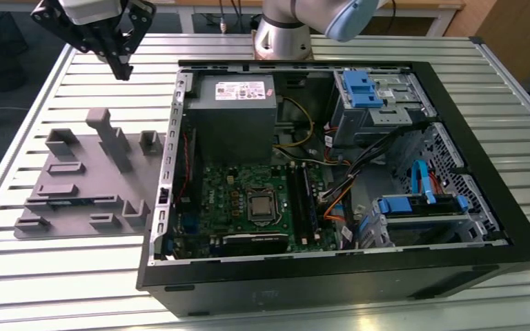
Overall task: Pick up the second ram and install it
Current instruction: 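Reach for the second ram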
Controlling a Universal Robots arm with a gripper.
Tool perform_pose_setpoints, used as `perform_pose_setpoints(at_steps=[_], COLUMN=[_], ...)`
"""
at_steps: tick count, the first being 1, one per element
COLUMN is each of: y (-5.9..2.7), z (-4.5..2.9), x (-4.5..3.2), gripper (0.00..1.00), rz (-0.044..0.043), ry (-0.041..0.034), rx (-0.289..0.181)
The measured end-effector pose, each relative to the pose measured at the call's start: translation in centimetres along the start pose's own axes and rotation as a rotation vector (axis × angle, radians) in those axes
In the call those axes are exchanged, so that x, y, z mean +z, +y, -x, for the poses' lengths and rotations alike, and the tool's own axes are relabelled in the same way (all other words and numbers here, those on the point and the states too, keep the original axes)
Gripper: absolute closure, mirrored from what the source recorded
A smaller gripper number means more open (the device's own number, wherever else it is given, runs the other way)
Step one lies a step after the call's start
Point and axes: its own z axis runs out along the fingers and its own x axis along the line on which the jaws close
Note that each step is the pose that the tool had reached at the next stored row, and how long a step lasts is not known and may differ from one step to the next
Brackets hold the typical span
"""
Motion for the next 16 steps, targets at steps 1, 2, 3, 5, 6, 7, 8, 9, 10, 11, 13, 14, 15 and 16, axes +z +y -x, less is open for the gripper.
perform_pose_setpoints(at_steps=[1,2,3,5,6,7,8,9,10,11,13,14,15,16], y=[-0.01,-0.01,-0.02,-0.03,-0.04,-0.05,-0.06,-0.06,-0.07,-0.07,-0.08,-0.09,-0.09,-0.1], z=[-0.08,-0.16,-0.24,-0.43,-0.52,-0.62,-0.71,-0.79,-0.86,-0.93,-1.08,-1.16,-1.24,-1.31], x=[0.0,0.0,0.0,0.0,-0.01,-0.01,-0.01,-0.01,-0.01,-0.01,-0.01,-0.01,-0.02,-0.02], gripper=[0.89,0.89,0.89,0.89,0.89,0.89,0.89,0.89,0.89,0.89,0.89,0.89,0.89,0.89], rz=[0.0,0.0,0.0,0.0,0.0,0.0,0.0,0.0,0.0,0.0,0.0,0.0,0.0,0.0], ry=[0.0,0.0,0.0,0.0,0.0,0.0,0.0,0.0,0.0,0.0001,0.0,0.0,0.0001,0.0], rx=[0.0,0.0,0.0,0.0,0.0,0.0,0.0,0.0,0.0,0.0,0.0,0.0,0.0,0.0])
